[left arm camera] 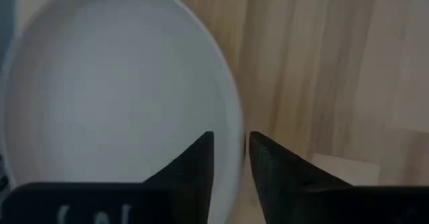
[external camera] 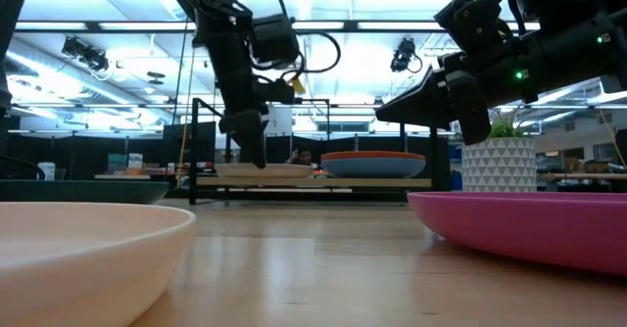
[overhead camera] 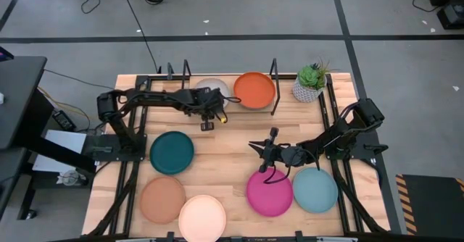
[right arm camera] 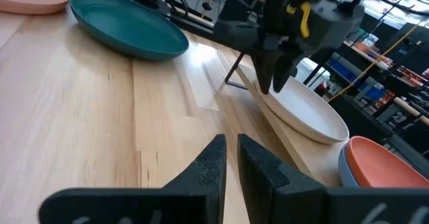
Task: Place and stack plates onto a shelf
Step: Stack the light orange plate on top of the the gray plate on the shelf
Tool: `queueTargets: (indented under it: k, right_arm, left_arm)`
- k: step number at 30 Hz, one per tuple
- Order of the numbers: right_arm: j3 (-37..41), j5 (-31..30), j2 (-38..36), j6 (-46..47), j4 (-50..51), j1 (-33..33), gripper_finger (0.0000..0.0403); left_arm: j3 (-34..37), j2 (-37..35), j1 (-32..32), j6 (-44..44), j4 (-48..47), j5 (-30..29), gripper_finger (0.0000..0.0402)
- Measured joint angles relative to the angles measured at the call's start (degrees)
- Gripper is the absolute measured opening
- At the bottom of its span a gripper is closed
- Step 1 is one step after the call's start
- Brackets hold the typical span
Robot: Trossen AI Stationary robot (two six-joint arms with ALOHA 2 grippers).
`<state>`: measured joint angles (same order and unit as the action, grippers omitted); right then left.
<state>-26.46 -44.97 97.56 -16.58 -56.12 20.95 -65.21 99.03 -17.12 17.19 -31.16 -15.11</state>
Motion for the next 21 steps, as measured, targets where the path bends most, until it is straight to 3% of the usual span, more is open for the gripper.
queueTargets:
  k: [11,17,21]
  right_arm:
    - [0.00,0.08,0.00,0.02,0.11,0.00,0.0043]
    - [0.00,0.45,0.00,0.31,0.58,-0.01,0.0043]
    - [0.00,1.16,0.00,0.16,0.57,0.00,0.0043]
  left_arm:
    - [-0.09,-4.47,8.12,-3.09,-7.64,1.87,0.0111]
    - [0.04,-4.21,14.44,-10.64,-10.77,21.13,0.0111]
    - [0.02,-4.21,20.42,-16.92,-10.66,26.99,0.0111]
